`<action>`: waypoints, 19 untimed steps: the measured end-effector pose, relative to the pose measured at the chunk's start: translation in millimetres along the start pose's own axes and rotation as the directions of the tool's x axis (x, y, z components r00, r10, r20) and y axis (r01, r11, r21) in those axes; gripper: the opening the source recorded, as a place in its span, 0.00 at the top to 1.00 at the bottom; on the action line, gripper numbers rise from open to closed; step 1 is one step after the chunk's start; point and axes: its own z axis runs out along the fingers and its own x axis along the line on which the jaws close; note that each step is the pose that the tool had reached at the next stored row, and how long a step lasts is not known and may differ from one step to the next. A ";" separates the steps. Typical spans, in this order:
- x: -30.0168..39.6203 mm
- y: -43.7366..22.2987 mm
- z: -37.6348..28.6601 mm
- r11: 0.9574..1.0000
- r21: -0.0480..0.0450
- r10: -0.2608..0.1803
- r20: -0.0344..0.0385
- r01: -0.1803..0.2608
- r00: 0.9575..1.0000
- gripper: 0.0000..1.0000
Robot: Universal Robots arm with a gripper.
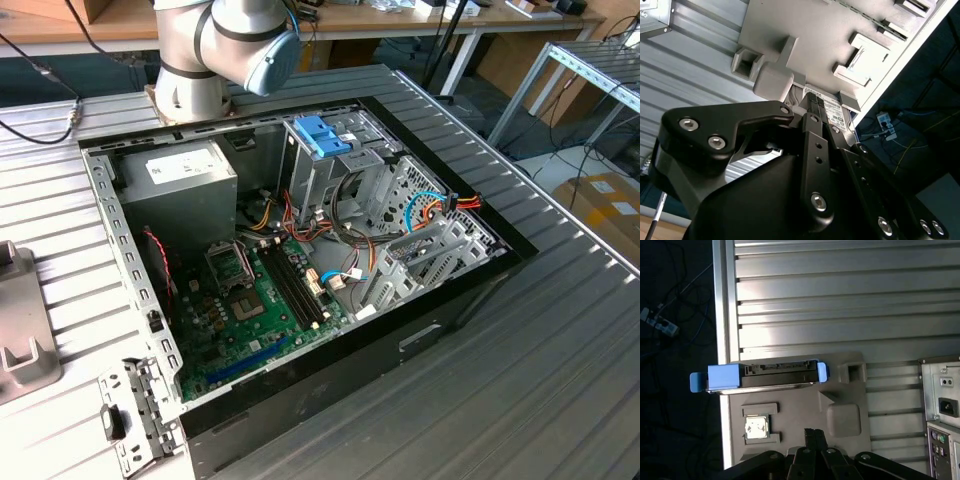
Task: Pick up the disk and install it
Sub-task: 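Reach for the disk, then pick up the disk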
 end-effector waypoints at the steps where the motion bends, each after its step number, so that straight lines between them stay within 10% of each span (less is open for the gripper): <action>1: 0.1 0.0 0.4 1.000 0.000 0.000 0.000 0.000 1.000 0.90; 19: 0.2 0.0 1.1 1.000 -0.001 -0.023 -0.001 0.023 1.000 0.90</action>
